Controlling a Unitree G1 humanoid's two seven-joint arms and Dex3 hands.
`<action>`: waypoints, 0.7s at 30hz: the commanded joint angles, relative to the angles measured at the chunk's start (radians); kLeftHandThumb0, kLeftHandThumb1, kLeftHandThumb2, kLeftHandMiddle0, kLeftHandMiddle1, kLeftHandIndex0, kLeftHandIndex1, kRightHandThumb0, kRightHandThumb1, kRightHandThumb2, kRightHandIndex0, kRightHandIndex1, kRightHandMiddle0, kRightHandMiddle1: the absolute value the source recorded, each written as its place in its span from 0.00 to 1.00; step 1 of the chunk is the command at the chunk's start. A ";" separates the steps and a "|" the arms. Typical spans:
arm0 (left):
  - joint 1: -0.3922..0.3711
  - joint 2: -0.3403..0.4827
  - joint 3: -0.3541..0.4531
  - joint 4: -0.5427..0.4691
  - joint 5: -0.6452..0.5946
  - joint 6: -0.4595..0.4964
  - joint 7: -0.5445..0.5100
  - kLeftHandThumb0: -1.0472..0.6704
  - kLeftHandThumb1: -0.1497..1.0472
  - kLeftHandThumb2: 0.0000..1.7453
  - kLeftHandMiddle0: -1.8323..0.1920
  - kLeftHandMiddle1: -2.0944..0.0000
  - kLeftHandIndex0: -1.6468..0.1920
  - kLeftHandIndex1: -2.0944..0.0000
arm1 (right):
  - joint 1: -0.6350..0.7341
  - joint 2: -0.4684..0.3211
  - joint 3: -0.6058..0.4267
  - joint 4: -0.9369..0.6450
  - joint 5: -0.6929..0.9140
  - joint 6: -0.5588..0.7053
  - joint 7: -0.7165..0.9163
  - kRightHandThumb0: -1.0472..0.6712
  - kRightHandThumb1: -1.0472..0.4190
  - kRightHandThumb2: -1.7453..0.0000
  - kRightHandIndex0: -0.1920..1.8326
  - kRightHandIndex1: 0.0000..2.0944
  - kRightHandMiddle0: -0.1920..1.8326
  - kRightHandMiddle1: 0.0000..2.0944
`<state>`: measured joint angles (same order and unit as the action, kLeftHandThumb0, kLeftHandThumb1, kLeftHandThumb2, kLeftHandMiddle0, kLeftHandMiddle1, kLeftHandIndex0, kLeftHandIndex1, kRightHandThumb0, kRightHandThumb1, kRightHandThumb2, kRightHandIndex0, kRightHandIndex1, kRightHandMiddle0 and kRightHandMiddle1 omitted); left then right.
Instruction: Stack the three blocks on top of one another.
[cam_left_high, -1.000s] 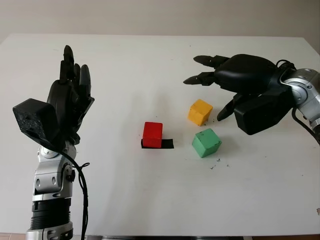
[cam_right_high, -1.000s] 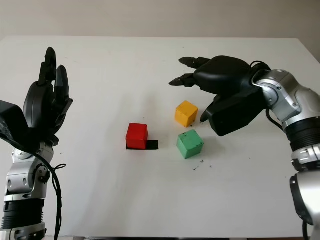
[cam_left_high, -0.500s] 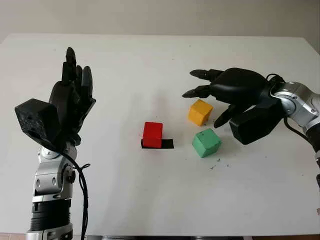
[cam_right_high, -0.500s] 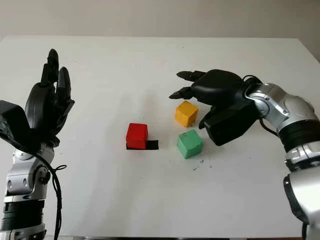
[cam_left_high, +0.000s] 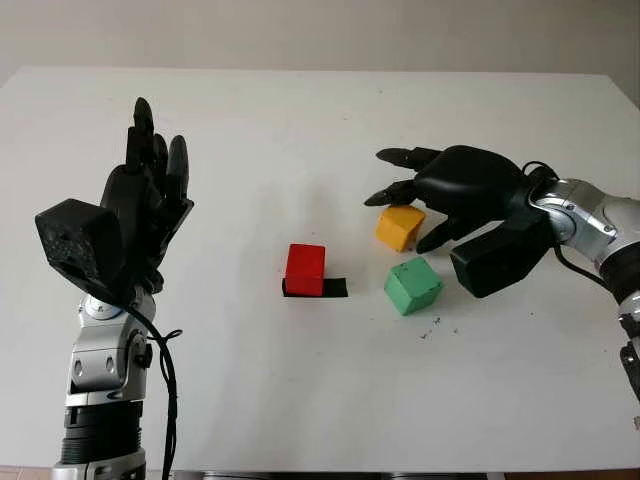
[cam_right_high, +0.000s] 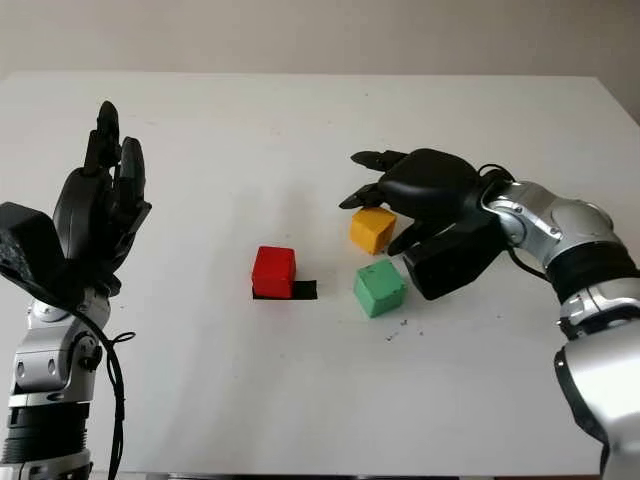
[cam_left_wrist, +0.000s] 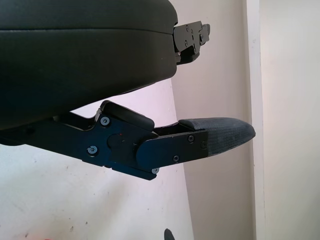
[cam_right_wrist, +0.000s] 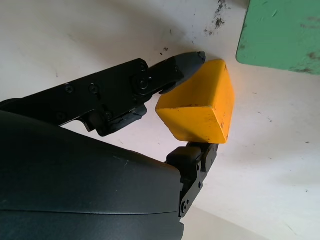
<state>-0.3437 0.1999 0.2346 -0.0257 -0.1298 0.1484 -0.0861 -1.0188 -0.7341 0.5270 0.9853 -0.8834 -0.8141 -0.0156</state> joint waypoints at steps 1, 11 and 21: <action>0.014 0.010 -0.004 -0.024 0.003 -0.005 0.001 0.17 1.00 0.33 1.00 1.00 1.00 1.00 | -0.029 0.008 0.009 0.017 -0.006 -0.014 -0.029 0.36 0.06 0.97 0.16 0.03 0.39 0.23; 0.013 0.015 -0.011 -0.026 0.017 0.000 0.000 0.18 1.00 0.33 1.00 1.00 1.00 1.00 | -0.062 -0.005 0.034 0.038 -0.030 -0.020 -0.075 0.37 0.06 0.97 0.21 0.03 0.31 0.63; 0.010 0.009 -0.015 -0.028 0.023 0.001 0.006 0.18 1.00 0.34 1.00 1.00 1.00 1.00 | -0.090 -0.012 0.032 0.035 -0.029 -0.017 -0.053 0.36 0.06 0.97 0.21 0.03 0.30 0.63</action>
<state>-0.3401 0.2006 0.2213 -0.0311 -0.1106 0.1526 -0.0835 -1.0758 -0.7340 0.5601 1.0267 -0.9130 -0.8334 -0.0710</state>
